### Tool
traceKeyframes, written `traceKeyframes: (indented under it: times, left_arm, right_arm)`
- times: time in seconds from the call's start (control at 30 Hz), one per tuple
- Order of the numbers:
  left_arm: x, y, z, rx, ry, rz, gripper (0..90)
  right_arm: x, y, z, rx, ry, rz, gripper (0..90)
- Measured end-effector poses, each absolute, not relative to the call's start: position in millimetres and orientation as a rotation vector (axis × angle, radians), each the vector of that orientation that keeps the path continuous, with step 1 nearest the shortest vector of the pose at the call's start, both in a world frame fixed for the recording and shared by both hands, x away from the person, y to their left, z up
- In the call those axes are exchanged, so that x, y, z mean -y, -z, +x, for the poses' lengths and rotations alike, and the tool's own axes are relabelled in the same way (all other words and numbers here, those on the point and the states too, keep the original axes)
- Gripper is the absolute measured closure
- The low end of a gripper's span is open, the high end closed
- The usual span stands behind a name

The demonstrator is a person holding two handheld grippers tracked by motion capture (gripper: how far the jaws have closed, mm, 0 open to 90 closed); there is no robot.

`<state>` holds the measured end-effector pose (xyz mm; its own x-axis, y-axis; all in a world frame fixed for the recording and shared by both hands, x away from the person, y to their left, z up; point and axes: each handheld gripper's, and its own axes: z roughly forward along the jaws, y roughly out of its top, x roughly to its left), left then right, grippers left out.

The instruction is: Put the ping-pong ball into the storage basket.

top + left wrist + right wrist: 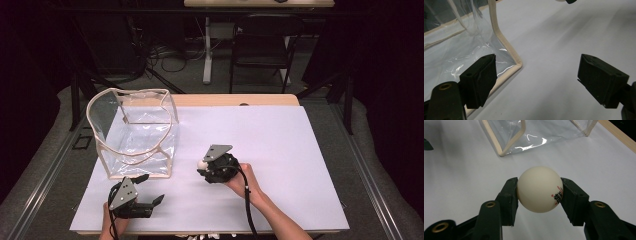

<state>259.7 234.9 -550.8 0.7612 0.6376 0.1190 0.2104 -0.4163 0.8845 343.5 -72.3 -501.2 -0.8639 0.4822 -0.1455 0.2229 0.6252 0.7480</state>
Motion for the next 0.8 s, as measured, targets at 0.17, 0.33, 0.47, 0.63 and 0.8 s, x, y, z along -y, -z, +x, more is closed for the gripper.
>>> traceKeyframes:
  times: [0.17,0.33,0.47,0.63,0.8]
  left_arm:
    - [-234.6,550.6,259.4,-0.636,-0.555,1.989,15.9]
    - [-234.5,550.5,259.3,-0.637,-0.556,1.987,15.9]
    - [-233.4,550.8,259.8,-0.629,-0.553,1.992,15.9]
    - [-234.1,550.8,259.7,-0.635,-0.553,1.989,15.9]
    - [-233.3,550.8,259.9,-0.63,-0.553,1.991,15.9]
  right_arm:
    - [74.1,501.7,344.9,-2.514,-1.087,0.579,50.6]
    - [73.9,502.3,346.0,-2.51,-1.083,0.582,50.6]
    - [74.3,502.8,347.7,-2.509,-1.075,0.593,50.6]
    - [75.9,501.9,350.3,-2.502,-1.073,0.609,50.6]
    - [75.1,500.7,351.6,-2.502,-1.078,0.614,50.6]
